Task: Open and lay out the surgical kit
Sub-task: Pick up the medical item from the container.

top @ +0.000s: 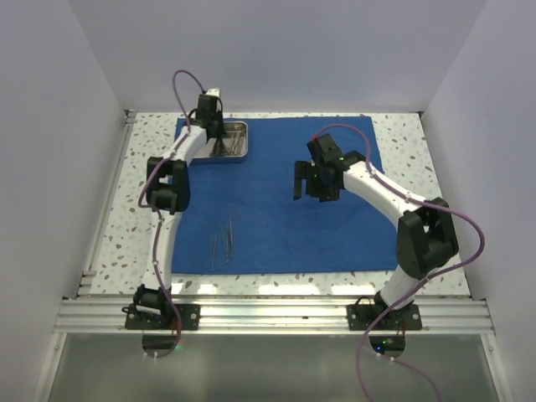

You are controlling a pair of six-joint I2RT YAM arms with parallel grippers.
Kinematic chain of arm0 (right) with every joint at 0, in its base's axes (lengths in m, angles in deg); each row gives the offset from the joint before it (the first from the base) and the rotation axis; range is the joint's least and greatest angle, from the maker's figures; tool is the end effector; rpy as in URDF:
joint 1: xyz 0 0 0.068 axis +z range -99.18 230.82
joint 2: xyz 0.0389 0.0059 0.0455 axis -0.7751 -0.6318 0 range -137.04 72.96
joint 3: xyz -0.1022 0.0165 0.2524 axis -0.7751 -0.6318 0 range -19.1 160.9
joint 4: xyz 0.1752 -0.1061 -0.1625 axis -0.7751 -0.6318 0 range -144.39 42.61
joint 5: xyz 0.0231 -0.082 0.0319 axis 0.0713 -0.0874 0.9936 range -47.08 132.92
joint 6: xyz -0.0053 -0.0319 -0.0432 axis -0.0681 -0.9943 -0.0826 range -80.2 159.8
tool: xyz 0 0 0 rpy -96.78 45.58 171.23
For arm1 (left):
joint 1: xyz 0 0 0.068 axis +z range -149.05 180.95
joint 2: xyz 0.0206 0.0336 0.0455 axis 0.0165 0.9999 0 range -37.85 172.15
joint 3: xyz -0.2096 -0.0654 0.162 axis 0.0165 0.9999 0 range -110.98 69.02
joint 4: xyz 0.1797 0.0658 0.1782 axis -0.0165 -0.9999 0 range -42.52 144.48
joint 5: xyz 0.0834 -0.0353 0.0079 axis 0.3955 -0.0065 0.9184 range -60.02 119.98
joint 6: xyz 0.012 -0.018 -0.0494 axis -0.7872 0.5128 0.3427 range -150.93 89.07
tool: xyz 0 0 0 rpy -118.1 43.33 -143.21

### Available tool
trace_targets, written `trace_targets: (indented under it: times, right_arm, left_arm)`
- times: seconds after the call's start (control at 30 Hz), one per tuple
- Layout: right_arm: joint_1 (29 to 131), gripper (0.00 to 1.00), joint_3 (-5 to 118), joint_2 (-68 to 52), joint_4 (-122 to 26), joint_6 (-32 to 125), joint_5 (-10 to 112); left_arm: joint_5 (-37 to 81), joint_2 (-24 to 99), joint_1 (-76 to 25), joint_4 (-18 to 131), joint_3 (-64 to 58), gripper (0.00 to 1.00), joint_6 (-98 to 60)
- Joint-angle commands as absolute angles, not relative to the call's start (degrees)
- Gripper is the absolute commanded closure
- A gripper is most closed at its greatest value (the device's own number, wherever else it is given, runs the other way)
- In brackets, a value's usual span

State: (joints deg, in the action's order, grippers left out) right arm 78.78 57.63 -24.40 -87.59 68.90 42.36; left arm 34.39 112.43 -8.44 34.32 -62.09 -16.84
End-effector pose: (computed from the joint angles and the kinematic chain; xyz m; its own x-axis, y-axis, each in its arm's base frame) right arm 0.3161 0.1674 0.2493 -0.8999 0.0728 -0.4299 -0.0309 0.9728 0.2296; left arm 0.5778 -0.0928 0.1512 -0.6317 -0.1416 -0.7621 -0.0513 0.9887 -0.1412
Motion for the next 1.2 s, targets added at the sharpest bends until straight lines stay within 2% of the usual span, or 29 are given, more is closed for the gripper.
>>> trace_targets:
  times: [0.0,0.6,0.7,0.83,1.03,1.17]
  right_arm:
    - [78.59,0.16,56.49,-20.82,-85.62,70.12,41.95]
    - [78.59,0.16,55.26,-19.59,-83.16,70.56,42.92]
    - [78.59,0.15,56.57,-19.85,-79.83,69.60,47.04]
    - [78.59,0.12,60.44,-21.25,-69.58,69.94,59.77]
    - [78.59,0.11,73.79,-31.62,-59.55,78.10,74.53]
    - [78.68,0.11,78.80,-36.45,-53.72,83.47,76.66]
  left_arm:
    - [35.34,108.76,-8.55,33.56,-61.58,1.00,-18.01]
    - [31.66,100.23,-6.62,34.00,-60.44,1.00,-15.99]
    - [30.33,99.88,-5.74,33.74,-60.53,1.00,-14.23]
    - [25.08,99.61,-5.29,32.69,-61.67,1.00,-12.13]
    - [16.29,94.89,-5.29,33.12,-57.20,1.00,-6.59]
    - [14.61,90.92,-5.47,32.69,-53.68,1.00,-4.82]
